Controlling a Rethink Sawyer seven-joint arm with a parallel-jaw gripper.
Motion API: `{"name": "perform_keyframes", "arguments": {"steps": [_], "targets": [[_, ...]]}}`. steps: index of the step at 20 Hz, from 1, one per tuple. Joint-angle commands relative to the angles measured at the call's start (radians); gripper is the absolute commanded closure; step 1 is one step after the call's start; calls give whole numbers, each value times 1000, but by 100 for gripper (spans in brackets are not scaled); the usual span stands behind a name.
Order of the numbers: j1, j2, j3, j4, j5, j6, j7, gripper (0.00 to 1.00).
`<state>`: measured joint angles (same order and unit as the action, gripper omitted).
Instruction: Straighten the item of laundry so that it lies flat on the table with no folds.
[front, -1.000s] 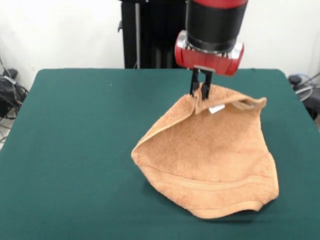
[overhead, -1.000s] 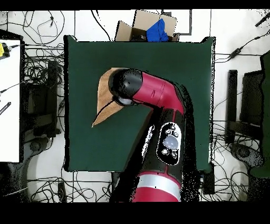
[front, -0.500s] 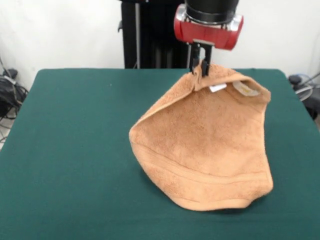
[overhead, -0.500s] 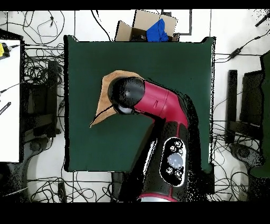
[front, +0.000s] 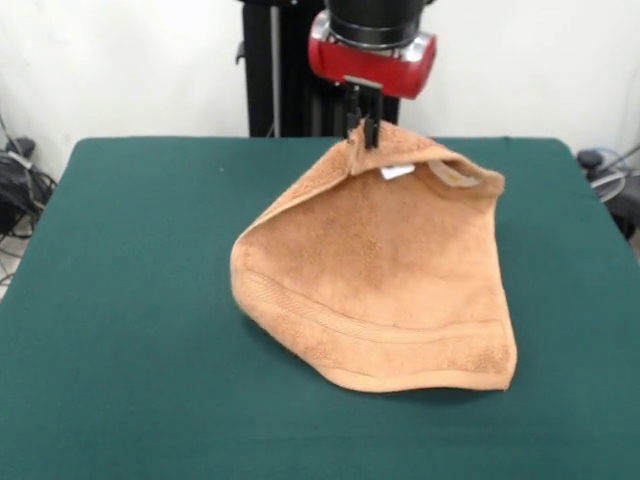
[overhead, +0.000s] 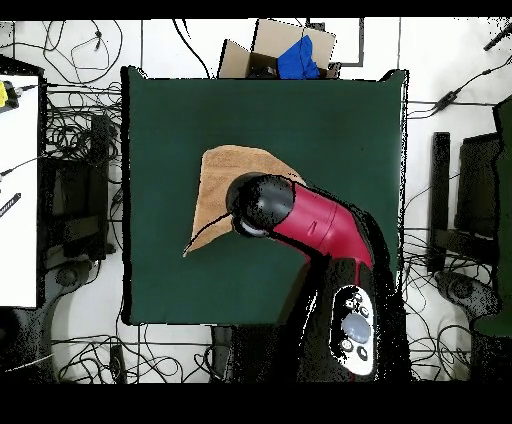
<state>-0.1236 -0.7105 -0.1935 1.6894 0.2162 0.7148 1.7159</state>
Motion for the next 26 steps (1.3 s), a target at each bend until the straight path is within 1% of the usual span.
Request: {"name": "perform_keyframes", "arguments": {"steps": [1,7,11,20,26], "targets": [[-14,-7,98,126,-22,-72,72,0],[-31,-8,110,134,-30,-101,52,0],[-29,-5,113,133,-20,-82,63,0],[-37,-17,121,170,-16,-120,61,0],[-34,25,122,127,-15,-174,94,0]]}}
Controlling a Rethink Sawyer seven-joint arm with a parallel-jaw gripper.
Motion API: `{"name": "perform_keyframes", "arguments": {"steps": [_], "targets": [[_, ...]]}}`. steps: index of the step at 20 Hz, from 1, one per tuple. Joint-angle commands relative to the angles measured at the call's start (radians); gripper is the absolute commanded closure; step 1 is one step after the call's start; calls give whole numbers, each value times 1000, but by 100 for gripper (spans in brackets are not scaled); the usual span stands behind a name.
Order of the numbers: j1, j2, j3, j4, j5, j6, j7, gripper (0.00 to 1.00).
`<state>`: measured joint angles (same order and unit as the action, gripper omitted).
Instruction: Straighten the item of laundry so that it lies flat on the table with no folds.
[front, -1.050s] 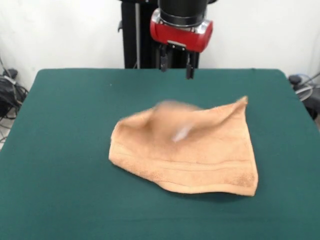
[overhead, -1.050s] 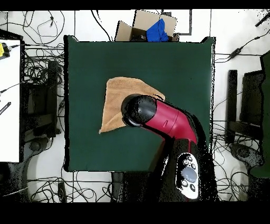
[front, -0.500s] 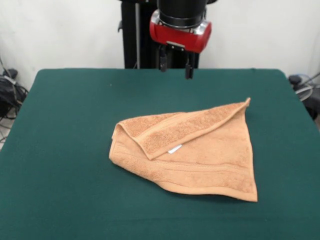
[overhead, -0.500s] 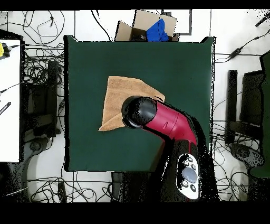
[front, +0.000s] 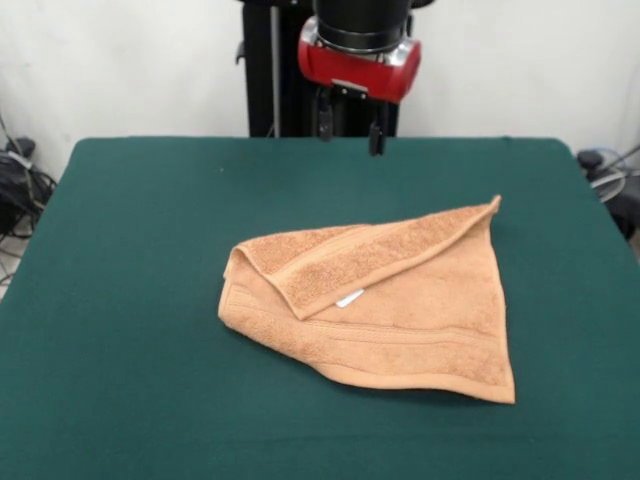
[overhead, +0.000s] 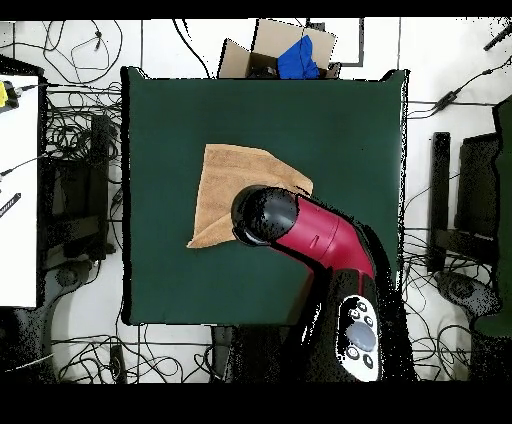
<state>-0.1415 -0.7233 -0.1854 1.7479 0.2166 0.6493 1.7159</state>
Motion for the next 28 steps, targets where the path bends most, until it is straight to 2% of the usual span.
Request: {"name": "perform_keyframes", "arguments": {"steps": [1,8,18,24,28], "targets": [[-17,47,114,61,-18,-117,95,0],[-26,123,112,-32,-20,-145,101,0],[-7,195,74,-209,-17,-83,120,0],[3,294,55,-341,30,-9,198,0],[38,348,11,-387,44,-56,269,0]]}}
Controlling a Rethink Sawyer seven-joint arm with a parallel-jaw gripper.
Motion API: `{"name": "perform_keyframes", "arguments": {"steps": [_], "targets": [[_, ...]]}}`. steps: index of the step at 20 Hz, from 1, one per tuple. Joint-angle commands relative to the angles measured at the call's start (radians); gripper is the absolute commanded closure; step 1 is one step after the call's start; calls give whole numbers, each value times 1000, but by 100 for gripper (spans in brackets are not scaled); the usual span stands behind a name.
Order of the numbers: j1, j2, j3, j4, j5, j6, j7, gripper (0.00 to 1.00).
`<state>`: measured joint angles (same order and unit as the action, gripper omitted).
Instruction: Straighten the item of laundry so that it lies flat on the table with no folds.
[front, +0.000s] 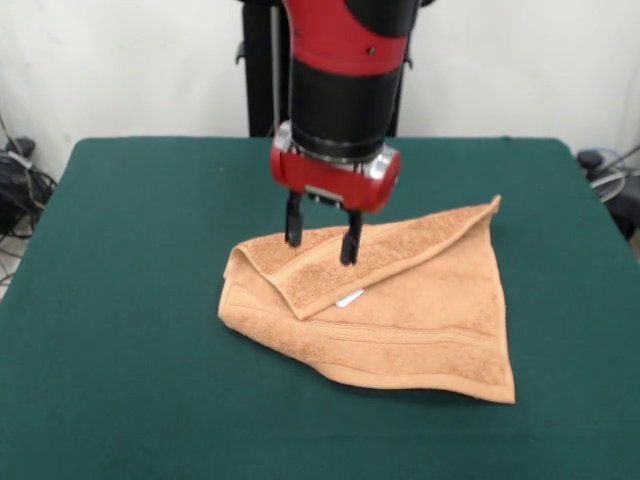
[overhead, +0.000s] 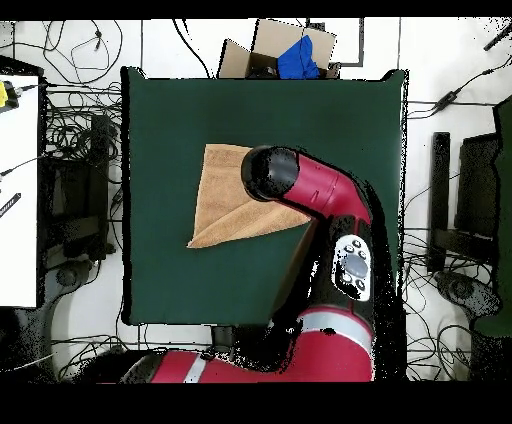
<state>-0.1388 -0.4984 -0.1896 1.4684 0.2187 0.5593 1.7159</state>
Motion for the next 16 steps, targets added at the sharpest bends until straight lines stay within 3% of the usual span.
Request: {"name": "perform_keyframes", "arguments": {"steps": [1,7,16], "targets": [[44,136,4,-125,45,41,280,0],[61,204,-24,-206,63,56,306,0],[52,231,-12,-209,91,60,297,0]]}}
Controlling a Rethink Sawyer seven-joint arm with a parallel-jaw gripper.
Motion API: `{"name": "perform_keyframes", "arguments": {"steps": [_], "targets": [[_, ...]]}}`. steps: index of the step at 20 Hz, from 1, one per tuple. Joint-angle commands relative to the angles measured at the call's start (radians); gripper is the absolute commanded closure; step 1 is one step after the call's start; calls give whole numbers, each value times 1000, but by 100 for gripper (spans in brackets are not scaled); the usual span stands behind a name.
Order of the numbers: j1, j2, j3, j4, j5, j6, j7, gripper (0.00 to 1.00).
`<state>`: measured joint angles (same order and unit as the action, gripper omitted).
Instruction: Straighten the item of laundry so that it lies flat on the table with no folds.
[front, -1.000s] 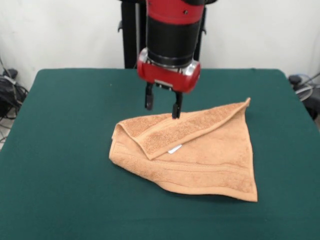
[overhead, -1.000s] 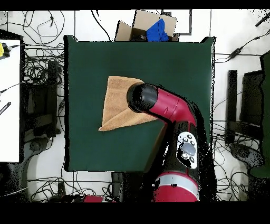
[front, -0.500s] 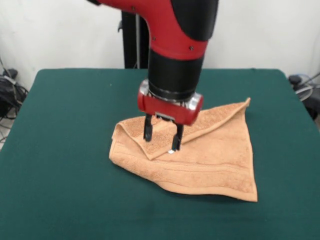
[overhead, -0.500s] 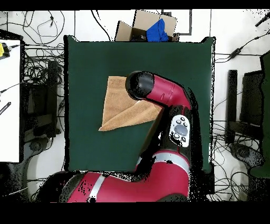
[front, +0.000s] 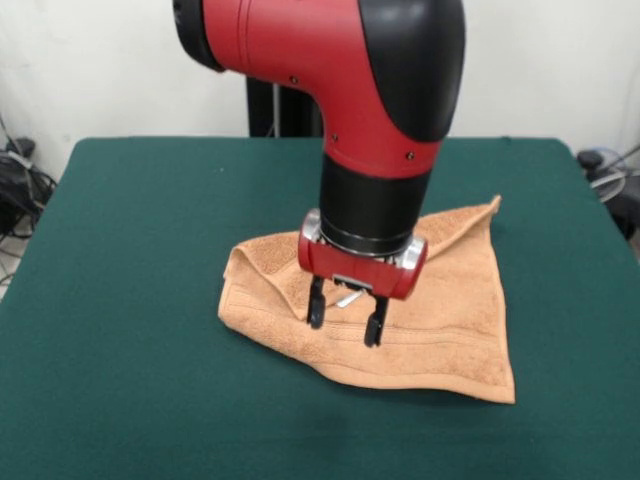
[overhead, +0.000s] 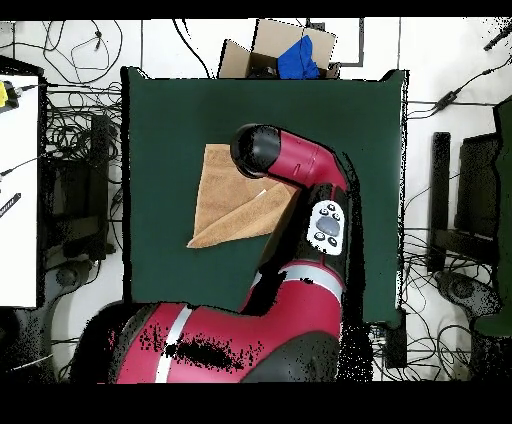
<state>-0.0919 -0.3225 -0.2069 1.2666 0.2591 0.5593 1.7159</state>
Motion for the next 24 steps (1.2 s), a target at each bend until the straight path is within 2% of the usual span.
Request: {"name": "perform_keyframes", "arguments": {"steps": [1,12,20,24], "targets": [[2,59,7,-6,51,54,288,0],[-10,-5,-1,45,46,116,253,0],[-21,8,-5,-9,42,153,251,0],[-25,-34,-13,32,27,195,234,0]]}}
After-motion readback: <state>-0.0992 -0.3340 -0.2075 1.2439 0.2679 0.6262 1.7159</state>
